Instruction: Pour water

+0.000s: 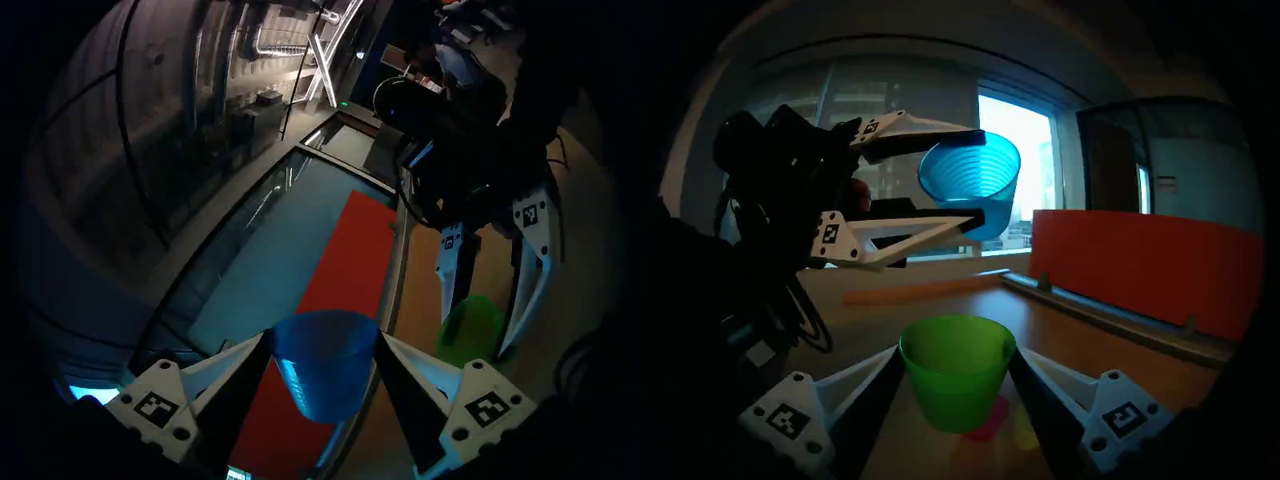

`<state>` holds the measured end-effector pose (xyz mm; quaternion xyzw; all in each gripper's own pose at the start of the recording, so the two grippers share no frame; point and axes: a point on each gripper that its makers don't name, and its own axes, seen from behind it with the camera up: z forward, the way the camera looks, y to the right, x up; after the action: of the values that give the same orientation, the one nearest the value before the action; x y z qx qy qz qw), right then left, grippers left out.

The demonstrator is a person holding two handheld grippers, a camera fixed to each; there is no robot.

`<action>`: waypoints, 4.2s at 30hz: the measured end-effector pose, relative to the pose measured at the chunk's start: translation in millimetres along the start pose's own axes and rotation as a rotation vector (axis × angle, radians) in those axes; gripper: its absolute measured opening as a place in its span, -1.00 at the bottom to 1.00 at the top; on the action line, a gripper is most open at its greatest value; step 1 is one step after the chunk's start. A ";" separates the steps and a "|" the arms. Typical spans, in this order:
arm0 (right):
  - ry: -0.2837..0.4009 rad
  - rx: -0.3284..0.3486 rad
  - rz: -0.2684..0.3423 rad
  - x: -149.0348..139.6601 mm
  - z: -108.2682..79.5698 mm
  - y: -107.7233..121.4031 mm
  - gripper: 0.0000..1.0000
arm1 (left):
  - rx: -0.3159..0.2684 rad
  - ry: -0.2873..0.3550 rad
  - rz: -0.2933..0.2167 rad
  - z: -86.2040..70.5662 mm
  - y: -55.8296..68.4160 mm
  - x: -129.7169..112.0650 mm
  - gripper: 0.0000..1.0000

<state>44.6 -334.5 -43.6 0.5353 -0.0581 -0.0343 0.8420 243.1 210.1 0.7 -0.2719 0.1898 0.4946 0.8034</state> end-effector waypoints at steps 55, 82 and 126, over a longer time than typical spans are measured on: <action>0.020 -0.001 -0.009 5.6 -6.5 -0.5 0.82 | 0.015 0.016 0.202 -2.0 -0.3 11.1 0.77; 0.023 -0.001 -0.014 5.6 -6.1 0.2 0.82 | 0.025 0.028 0.283 0.6 -6.1 15.4 0.77; 0.035 -0.010 -0.020 10.2 -9.6 2.6 0.82 | 0.048 0.035 0.441 2.3 -8.7 25.2 0.77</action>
<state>56.0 -326.0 -44.7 0.5322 -0.0381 -0.0336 0.8451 262.1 225.8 -9.9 -0.2131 0.2702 0.6489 0.6786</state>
